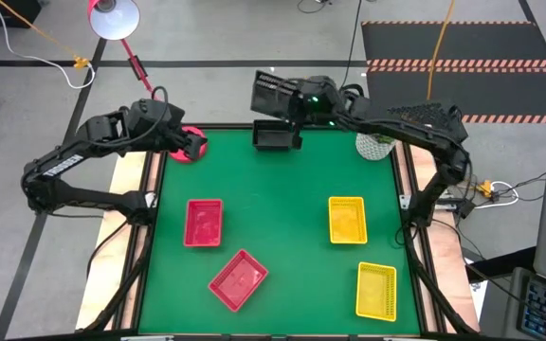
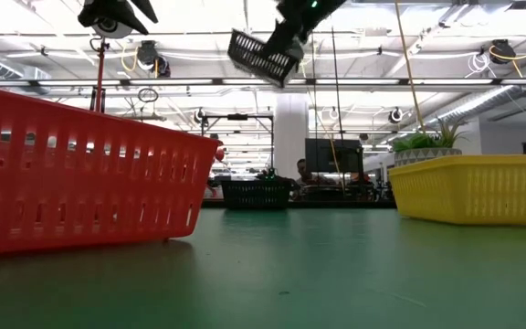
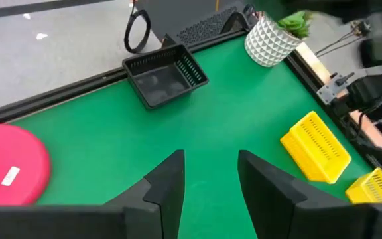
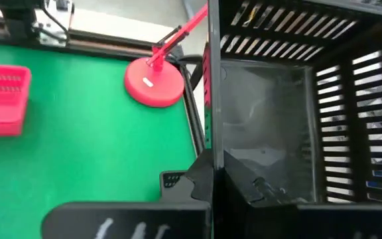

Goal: Stack baskets by color
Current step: Stack the bottom black bin on the top stacked black bins

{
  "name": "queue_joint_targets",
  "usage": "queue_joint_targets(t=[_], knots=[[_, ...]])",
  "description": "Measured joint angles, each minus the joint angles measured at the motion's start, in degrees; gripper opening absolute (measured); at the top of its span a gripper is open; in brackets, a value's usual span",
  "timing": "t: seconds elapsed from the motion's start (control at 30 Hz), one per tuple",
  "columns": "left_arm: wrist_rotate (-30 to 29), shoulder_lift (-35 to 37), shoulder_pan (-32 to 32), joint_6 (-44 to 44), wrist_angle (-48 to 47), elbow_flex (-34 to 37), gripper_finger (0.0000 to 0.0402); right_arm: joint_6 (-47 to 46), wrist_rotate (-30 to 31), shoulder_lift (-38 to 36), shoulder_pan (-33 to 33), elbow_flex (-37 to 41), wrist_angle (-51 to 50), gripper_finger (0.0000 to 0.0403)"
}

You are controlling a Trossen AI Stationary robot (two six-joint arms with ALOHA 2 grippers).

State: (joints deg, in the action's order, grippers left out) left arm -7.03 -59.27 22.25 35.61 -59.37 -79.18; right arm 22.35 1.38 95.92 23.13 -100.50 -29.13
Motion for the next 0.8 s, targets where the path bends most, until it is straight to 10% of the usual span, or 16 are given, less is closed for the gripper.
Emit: queue_joint_targets(t=[0.8], knots=[[-18.0, -11.2, -24.7, 15.5, 3.8, 0.0, 0.014, 11.8, 1.6, 20.9, 2.2, -7.9, -10.3, 0.0]])
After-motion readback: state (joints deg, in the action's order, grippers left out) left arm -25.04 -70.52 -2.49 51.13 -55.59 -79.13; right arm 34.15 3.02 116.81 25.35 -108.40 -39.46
